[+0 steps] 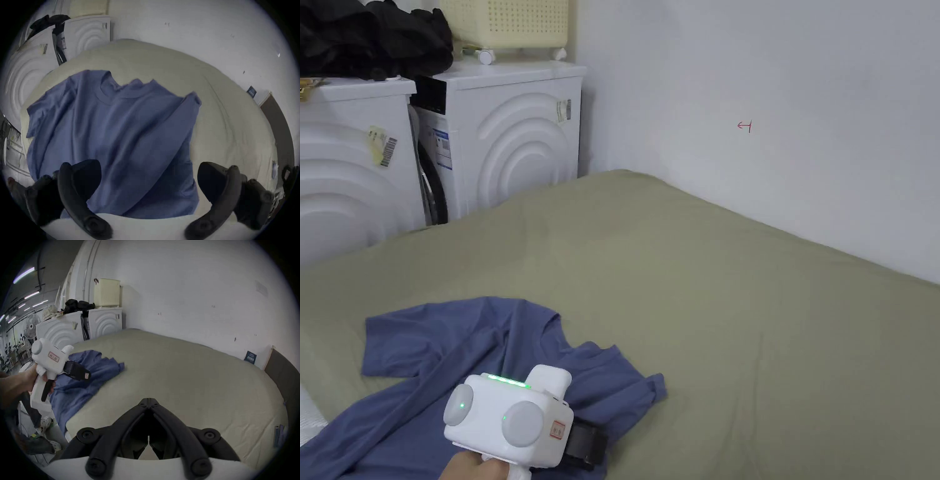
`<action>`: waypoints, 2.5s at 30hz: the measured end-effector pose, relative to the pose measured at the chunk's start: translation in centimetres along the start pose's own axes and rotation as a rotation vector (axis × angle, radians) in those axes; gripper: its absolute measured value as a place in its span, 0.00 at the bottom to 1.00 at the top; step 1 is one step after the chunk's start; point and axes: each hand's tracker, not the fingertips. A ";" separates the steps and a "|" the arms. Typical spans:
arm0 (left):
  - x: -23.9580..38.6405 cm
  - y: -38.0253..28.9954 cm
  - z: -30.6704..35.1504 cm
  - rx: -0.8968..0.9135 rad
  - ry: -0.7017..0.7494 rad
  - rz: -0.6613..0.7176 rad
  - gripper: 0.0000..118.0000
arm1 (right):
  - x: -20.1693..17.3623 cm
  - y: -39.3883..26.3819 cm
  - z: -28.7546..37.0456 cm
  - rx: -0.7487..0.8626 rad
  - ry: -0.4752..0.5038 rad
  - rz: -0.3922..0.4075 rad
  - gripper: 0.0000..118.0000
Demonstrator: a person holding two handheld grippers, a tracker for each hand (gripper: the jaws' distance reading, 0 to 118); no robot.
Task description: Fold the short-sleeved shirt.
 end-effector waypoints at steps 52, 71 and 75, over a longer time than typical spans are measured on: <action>45.5 -6.9 8.6 0.233 -0.438 -0.531 0.85 | 21.2 -8.1 21.3 0.015 -0.477 -0.294 0.00; 14.9 -13.4 23.6 0.459 -0.145 -0.175 0.00 | 14.1 -5.5 20.7 0.118 -0.367 -0.237 0.00; 14.2 -12.6 20.1 0.340 -0.149 -0.194 0.00 | 13.4 -5.4 19.9 0.103 -0.354 -0.225 0.00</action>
